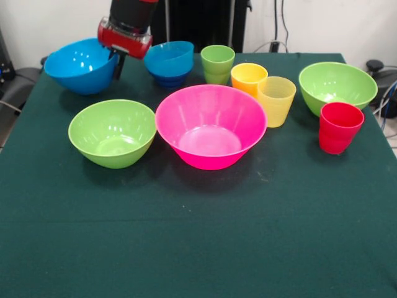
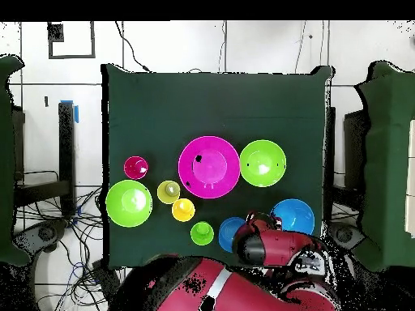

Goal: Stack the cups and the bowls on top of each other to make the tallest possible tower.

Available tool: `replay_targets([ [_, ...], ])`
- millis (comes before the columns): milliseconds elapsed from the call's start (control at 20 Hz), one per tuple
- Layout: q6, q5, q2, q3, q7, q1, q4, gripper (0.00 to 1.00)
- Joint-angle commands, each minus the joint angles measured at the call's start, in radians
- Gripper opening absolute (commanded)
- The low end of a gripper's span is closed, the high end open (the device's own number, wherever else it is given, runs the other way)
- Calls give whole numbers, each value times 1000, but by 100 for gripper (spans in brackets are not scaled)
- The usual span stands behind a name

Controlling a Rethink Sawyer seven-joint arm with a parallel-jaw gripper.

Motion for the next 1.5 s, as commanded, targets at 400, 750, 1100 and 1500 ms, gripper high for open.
replay_targets([
  [400, 529, 133, -364, 137, 40, 117, 70, 0],
  [750, 539, 176, -393, 100, 141, 188, 135, 0],
  [1100, 422, 265, -337, 65, 288, 294, 210, 0],
  [1500, 320, 341, -277, 59, 365, 354, 252, 0],
])
